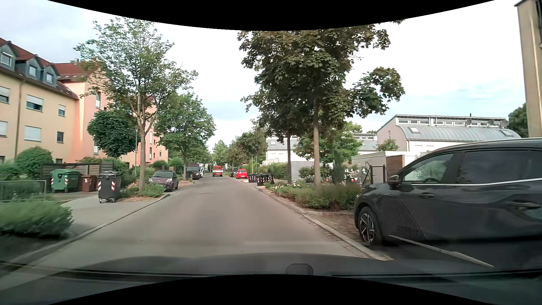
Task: Follow the waypoints while adhering to traffic rules and regulations
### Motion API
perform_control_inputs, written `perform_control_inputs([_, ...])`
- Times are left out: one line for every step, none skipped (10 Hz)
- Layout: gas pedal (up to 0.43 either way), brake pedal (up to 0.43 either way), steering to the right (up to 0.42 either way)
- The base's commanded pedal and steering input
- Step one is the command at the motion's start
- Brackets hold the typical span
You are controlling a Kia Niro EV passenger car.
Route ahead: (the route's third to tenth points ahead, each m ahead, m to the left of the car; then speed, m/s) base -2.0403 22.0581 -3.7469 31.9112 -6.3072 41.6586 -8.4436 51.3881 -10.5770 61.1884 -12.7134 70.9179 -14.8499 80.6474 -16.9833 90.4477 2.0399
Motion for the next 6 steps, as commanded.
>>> perform_control_inputs([0.157,0.0,-0.236])
perform_control_inputs([0.157,0.0,-0.227])
perform_control_inputs([0.157,0.0,-0.204])
perform_control_inputs([0.157,0.0,-0.178])
perform_control_inputs([0.157,0.0,-0.154])
perform_control_inputs([0.157,0.0,-0.128])
